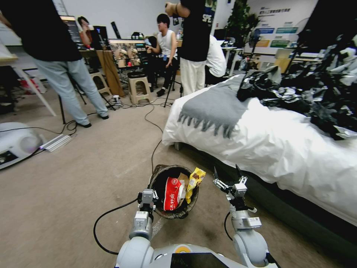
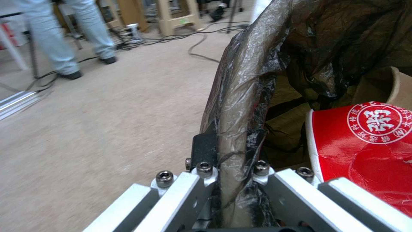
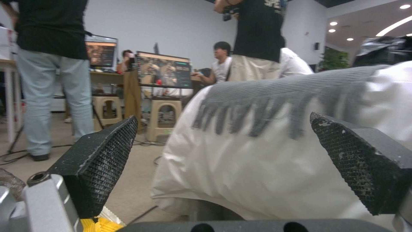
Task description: Pick up the trash bin, then pick up the garbage from the floor and place it into the trash bin.
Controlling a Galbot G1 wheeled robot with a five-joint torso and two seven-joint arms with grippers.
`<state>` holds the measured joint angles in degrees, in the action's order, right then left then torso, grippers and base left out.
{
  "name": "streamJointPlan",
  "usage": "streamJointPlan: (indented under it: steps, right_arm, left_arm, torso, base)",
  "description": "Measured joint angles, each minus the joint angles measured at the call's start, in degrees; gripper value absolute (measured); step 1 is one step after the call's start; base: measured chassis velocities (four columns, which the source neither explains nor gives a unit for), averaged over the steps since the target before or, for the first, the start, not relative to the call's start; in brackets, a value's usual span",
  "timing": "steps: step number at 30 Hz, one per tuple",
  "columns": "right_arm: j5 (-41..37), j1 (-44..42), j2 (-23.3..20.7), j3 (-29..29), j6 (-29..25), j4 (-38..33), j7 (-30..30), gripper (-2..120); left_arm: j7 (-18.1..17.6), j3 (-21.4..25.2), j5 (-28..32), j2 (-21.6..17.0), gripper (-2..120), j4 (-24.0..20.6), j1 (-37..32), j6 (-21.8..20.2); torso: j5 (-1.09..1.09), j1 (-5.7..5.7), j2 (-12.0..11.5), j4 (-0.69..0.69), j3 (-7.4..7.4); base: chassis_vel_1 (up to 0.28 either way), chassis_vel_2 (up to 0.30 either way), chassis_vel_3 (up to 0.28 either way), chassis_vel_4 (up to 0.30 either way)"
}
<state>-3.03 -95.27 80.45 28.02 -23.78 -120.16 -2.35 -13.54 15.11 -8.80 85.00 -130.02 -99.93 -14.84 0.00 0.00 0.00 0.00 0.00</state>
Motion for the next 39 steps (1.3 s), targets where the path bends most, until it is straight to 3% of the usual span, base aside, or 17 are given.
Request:
streamJointPlan:
  steps: [39]
  right_arm:
    - [0.28, 1.23, -0.31, -0.94, 0.48, 0.69, 1.22, 100]
  left_arm:
    - [-0.59, 0.58, 1.03, -0.24, 0, -1.03, -0.1, 0.23]
  torso:
    - [0.0, 0.0, 0.0, 0.0, 0.0]
  base:
    - [0.111, 0.11, 0.113, 0.115]
